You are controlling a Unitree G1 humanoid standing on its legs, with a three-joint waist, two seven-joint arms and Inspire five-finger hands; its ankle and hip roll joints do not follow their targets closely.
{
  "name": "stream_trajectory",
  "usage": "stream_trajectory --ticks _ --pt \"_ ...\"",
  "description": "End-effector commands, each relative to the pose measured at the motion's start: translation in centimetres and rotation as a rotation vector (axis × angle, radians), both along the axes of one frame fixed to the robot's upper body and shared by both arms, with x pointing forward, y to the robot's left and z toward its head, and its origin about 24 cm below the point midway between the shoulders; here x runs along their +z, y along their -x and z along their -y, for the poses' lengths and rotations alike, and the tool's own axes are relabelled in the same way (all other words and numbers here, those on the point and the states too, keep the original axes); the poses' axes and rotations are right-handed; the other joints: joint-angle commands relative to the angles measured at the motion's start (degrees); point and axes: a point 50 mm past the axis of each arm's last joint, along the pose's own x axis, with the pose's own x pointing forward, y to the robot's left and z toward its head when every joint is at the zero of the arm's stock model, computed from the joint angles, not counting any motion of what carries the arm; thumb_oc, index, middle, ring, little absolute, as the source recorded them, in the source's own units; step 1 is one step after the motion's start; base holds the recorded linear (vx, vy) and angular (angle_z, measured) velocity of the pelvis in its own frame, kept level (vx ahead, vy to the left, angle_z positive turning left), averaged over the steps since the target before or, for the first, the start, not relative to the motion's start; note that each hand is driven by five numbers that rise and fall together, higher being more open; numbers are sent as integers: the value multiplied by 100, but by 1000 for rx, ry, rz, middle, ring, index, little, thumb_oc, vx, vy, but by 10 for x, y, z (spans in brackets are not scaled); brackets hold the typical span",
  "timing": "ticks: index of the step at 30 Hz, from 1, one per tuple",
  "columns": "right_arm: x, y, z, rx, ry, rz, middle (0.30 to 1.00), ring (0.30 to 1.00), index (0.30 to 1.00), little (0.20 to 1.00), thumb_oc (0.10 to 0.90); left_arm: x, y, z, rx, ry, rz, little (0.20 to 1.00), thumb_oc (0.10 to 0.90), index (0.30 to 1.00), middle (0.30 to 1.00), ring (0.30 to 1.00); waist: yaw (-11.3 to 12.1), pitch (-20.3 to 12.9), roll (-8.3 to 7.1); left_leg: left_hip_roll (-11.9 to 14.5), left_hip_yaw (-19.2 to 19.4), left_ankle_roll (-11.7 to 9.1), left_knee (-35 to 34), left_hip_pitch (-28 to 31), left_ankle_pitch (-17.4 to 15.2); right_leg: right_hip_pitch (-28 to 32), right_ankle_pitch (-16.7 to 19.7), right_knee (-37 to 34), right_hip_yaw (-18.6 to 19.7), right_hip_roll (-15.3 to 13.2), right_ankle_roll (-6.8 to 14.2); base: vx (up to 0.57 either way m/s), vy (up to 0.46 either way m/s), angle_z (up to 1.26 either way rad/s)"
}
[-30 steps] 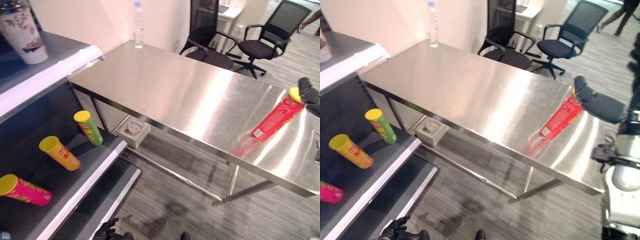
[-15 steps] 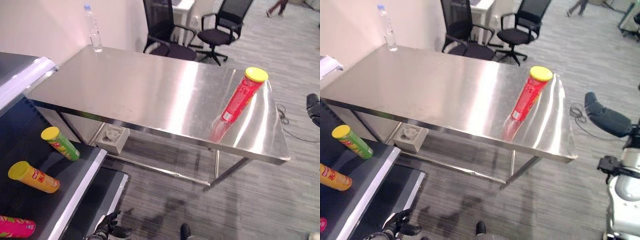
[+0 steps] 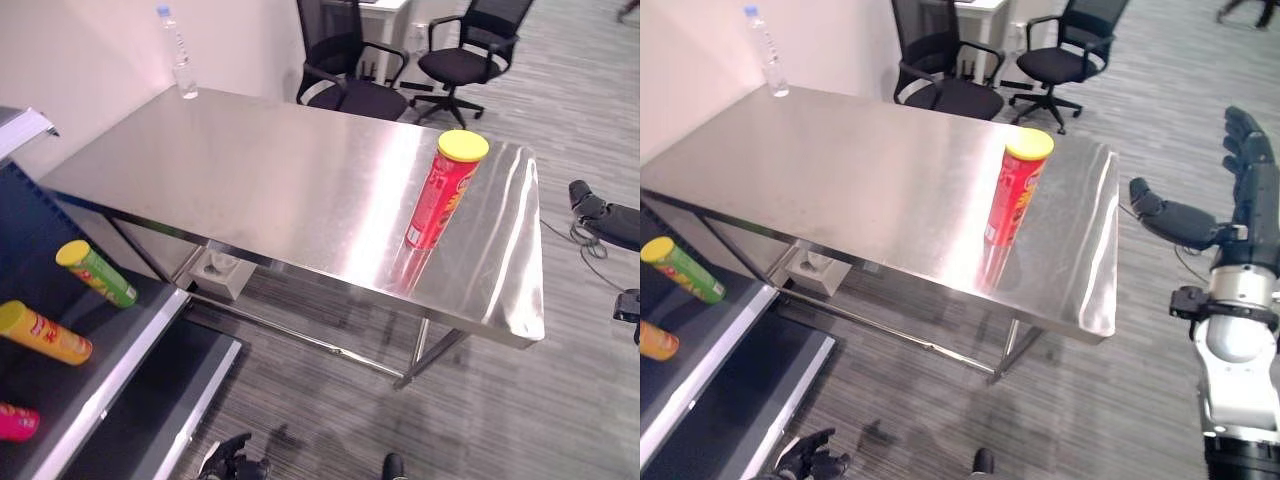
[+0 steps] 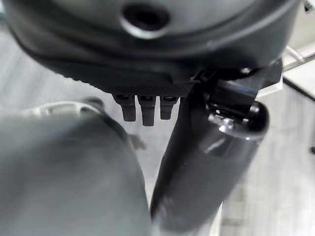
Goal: Put the goods on the table back onto the shelves and tidy them up.
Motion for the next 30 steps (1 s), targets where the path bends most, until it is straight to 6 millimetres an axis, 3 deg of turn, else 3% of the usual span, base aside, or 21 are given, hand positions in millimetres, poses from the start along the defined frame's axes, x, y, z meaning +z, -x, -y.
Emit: stream_trajectory --ticks 1,4,7,16,21,30 --pt "84 5 -18 87 132 335 900 900 900 900 800 5 -8 -8 -110 -53 0 900 800 900 900 900 297 -39 -299 -1012 485 475 371 -158 -1945 137 -788 91 5 75 187 27 -74 23" --pt "90 0 -25 126 150 333 900 900 900 900 800 4 -5 -1 -150 -35 -6 900 800 900 900 900 353 -218 -194 -1224 853 549 -756 44 -2022 84 -785 70 -40 98 311 116 28 -13" --pt "94 6 -28 182 84 414 900 900 900 900 800 0 -3 0 -112 -34 -30 900 800 900 900 900 206 -469 -61 -1351 1229 552 -1872 694 -1725 120 -819 142 -221 108 372 190 80 -9" --pt "117 29 -48 363 9 676 900 900 900 900 800 -4 1 3 -76 -23 -40 900 800 900 900 900 212 -621 -4 -1335 1309 492 -2145 1087 -1677 319 -967 246 -453 24 374 59 16 26" --pt "124 29 -46 356 24 685 900 900 900 900 800 -6 6 7 -58 -3 -55 900 800 900 900 900 260 -664 -61 -1310 1281 474 -2102 1093 -1702 365 -983 257 -531 8 373 -7 -12 6" --pt "112 19 -48 405 12 571 900 900 900 900 800 -5 5 1 -46 -20 -51 900 800 900 900 900 319 -686 -128 -1248 1240 428 -2133 1084 -1647 370 -994 257 -605 32 365 -16 -17 1"
